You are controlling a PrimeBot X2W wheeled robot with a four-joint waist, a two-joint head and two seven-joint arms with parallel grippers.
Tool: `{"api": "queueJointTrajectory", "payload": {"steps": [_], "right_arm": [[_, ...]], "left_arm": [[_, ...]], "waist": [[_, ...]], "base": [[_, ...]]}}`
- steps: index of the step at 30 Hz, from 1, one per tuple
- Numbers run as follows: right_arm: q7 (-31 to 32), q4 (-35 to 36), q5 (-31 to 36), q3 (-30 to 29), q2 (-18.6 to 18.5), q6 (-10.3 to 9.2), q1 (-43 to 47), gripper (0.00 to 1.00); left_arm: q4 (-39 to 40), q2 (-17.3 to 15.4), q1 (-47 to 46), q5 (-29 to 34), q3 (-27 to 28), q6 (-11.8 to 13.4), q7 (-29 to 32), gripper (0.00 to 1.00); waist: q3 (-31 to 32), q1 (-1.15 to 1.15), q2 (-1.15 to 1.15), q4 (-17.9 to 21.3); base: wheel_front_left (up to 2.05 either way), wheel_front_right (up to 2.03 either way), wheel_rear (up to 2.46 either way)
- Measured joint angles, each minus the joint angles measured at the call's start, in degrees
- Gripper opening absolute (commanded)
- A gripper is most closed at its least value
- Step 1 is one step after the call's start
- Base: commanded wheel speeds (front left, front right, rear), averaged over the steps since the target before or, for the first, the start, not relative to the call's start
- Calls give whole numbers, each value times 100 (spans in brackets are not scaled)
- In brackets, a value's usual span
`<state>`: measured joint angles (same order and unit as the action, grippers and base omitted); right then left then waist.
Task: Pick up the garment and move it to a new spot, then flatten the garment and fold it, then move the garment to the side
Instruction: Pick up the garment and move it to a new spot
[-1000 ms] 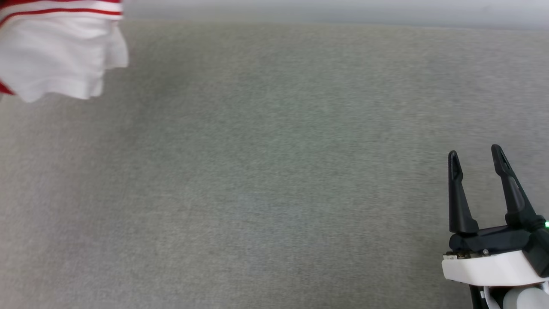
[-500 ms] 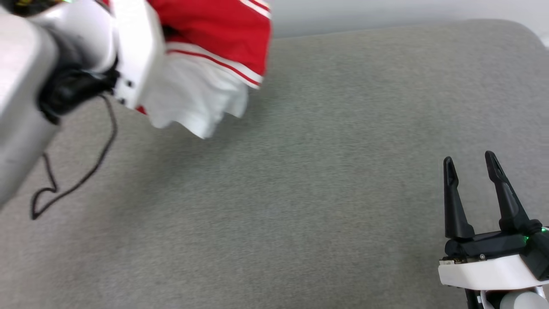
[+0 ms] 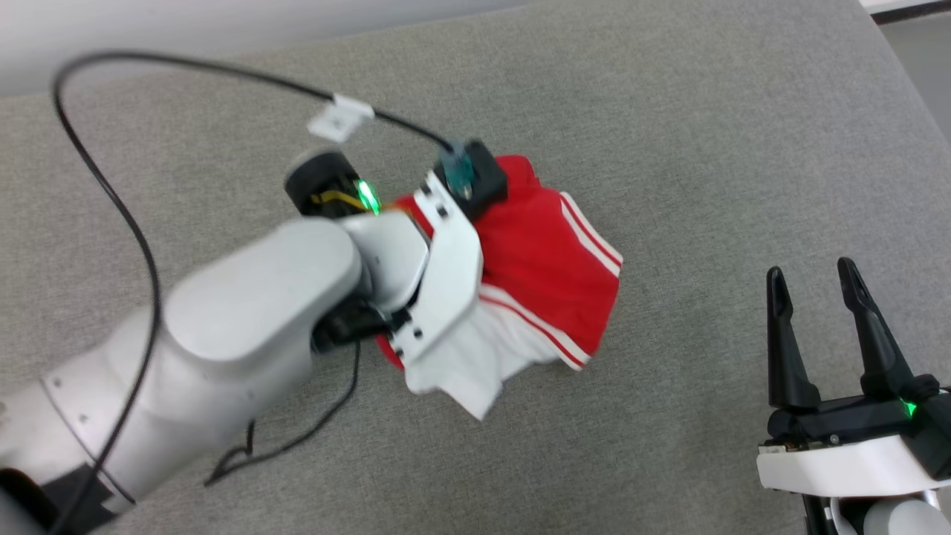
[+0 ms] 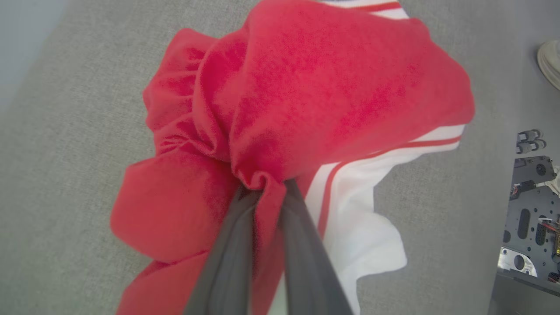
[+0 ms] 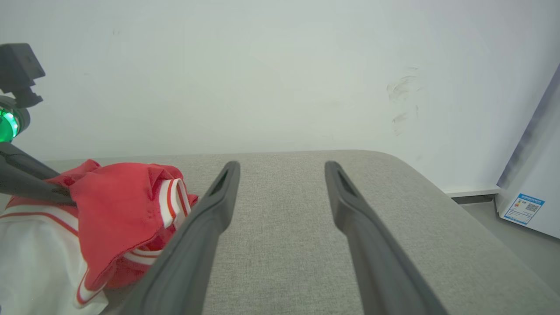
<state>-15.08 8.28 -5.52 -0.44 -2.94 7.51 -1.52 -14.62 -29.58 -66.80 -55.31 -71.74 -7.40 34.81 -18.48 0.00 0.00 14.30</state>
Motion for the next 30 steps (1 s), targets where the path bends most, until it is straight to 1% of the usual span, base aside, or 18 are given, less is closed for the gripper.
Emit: {"api": "queueJointTrajectory", "payload": {"steps": [3,6,9,10,11,14,17,20,22,24,26,30], "right_arm": [[0,-23,0,9,0,0,-54,100],[0,-54,0,20,0,0,-71,100],[0,-85,4,12,0,0,-73,100],[0,-116,56,-2,0,0,-42,100],[0,-147,105,-26,0,0,71,100],[0,-202,168,-19,1,0,202,100],[0,-213,235,-12,0,0,308,100],[0,-219,258,-26,2,-1,418,100],[0,-220,285,-38,1,0,470,100],[0,-220,304,-54,2,0,561,100],[0,-218,316,-93,2,0,655,100],[0,-224,315,-159,0,-1,788,100]], "left_arm": [[-78,134,320,-5,-125,1,3,0],[-164,187,586,115,-156,1,82,0],[-227,270,796,296,-155,2,27,0],[-352,321,807,455,-169,1,-469,100],[-492,377,719,568,-155,1,-1251,100],[-676,444,612,770,-11,13,-2053,100],[-773,479,658,1043,167,278,-2865,100],[-766,426,865,1277,368,735,-3682,100],[-716,307,1085,1384,477,1059,-4133,100],[-641,176,1332,1467,612,1444,-4543,100],[-502,83,1623,1481,792,1816,-4784,100],[-120,-34,2140,1597,1151,2464,-4962,100]], "waist": [[-71,0,0,24],[-88,0,0,27],[-50,0,0,8],[50,0,0,-45],[206,0,0,-126],[403,0,0,-236],[622,0,0,-368],[842,0,0,-499],[975,0,0,-585],[1088,0,0,-676],[1181,0,0,-780],[1324,0,0,-1003]], "base": [[0,0,0],[0,0,0],[0,0,0],[0,0,0],[0,0,0],[0,0,0],[0,0,0],[0,0,0],[0,0,0],[0,0,0],[0,0,0],[0,0,0]]}}
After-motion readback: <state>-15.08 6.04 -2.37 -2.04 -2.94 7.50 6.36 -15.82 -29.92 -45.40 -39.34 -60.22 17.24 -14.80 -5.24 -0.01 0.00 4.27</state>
